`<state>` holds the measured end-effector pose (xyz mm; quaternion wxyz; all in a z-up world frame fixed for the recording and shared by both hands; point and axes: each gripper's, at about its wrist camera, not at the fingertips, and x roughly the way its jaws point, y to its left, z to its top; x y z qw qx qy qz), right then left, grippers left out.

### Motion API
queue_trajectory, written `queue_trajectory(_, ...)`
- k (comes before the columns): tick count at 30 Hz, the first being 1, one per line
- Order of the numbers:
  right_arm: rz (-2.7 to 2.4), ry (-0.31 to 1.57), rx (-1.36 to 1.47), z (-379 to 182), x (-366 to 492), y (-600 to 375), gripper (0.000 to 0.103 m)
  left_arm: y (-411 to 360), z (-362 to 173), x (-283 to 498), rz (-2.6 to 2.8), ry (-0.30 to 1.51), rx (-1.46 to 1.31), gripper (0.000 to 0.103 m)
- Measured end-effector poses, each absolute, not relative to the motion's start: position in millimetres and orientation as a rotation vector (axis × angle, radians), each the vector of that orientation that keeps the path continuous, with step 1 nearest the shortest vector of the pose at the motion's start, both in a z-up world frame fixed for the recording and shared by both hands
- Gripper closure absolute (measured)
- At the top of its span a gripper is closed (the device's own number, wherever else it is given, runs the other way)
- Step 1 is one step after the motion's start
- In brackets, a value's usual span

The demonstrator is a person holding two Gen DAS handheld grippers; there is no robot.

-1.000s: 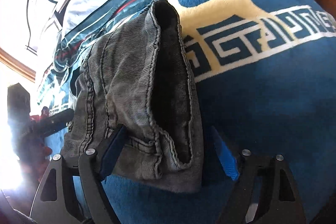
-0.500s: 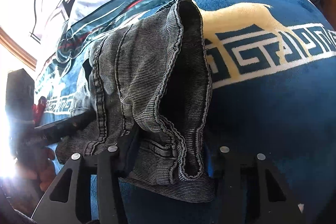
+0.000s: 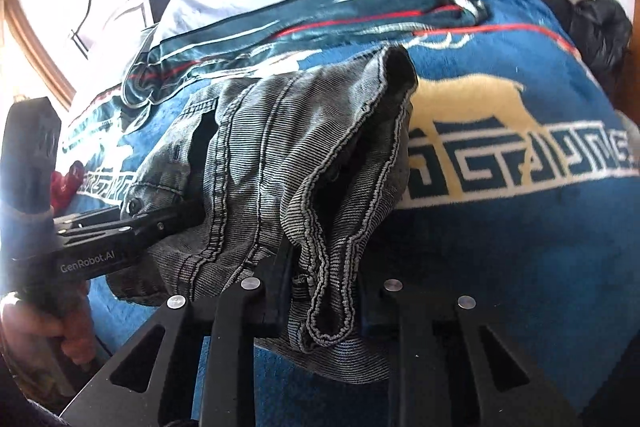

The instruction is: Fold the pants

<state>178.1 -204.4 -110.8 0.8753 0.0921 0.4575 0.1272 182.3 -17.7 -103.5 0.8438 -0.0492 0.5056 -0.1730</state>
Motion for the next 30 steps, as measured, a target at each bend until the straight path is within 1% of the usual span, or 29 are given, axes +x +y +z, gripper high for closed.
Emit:
queue_trajectory(10,0.286,0.898,0.148,-83,172,-187,0.080,1,-72,172,-0.358,0.992,-0.104,0.058)
queue_trajectory(18,0.338,0.854,0.102,-61,190,-155,0.080,34,-45,190,-0.310,0.943,-0.093,0.058)
queue_trajectory(30,0.402,0.854,0.050,-72,267,-97,0.080,87,-60,258,-0.218,0.951,-0.101,0.058)
